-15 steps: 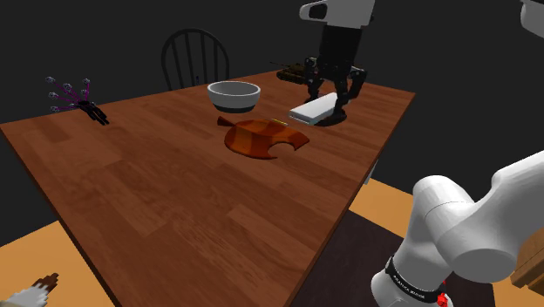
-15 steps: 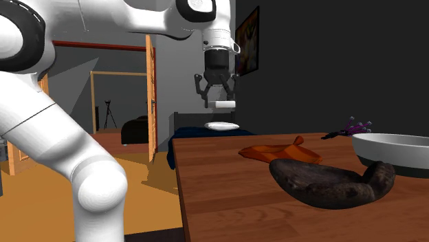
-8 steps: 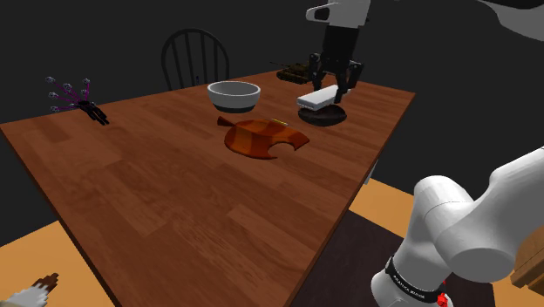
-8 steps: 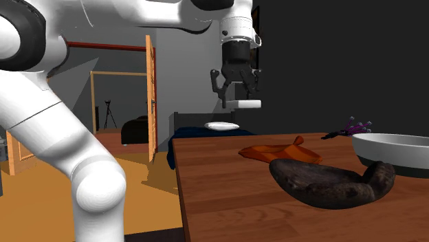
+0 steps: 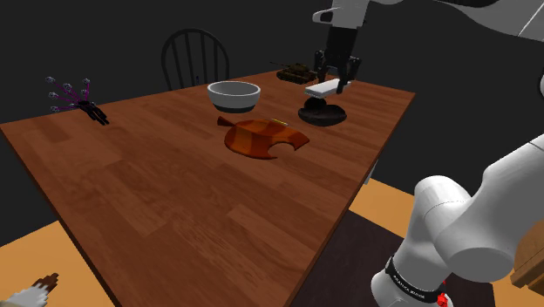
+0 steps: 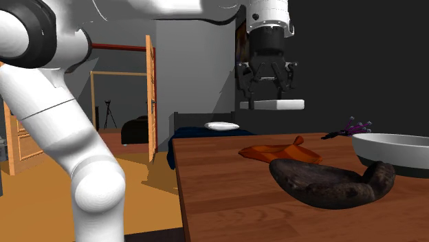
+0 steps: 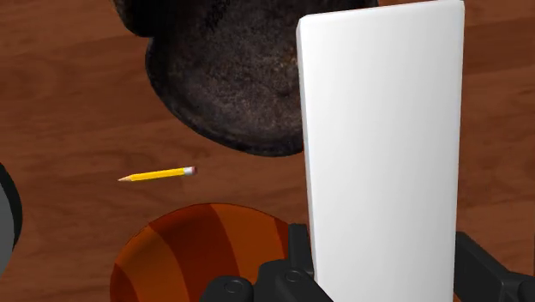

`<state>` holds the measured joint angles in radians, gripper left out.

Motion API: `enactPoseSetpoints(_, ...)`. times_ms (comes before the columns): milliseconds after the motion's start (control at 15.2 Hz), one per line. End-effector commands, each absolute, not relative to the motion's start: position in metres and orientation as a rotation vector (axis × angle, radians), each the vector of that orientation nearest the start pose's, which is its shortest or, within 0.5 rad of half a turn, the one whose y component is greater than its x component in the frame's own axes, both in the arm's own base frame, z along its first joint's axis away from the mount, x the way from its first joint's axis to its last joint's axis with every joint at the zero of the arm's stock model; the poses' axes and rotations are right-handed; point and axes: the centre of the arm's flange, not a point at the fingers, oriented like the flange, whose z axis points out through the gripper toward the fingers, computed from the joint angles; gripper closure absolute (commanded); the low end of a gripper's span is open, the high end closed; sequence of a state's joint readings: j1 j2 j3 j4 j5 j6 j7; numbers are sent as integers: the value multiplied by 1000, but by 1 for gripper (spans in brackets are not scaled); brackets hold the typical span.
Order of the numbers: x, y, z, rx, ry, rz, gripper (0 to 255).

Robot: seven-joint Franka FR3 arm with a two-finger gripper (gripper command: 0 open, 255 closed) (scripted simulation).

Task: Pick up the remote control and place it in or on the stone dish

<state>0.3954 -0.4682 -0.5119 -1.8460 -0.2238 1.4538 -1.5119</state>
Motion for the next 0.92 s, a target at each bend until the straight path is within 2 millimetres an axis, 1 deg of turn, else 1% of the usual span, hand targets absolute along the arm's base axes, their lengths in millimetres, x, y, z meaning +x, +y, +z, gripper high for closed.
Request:
enactPoseSetpoints(0,408,-155,676,-2400,-2049,-22,255)
enactPoseSetpoints(462,441,-241,676,-2400,-2049,-22,255)
enactPoseSetpoints(528,444,-249,676,-2400,-2049,-22,255)
enactPoseSetpoints(858,444,-249,650,-2400,-2049,-22,255)
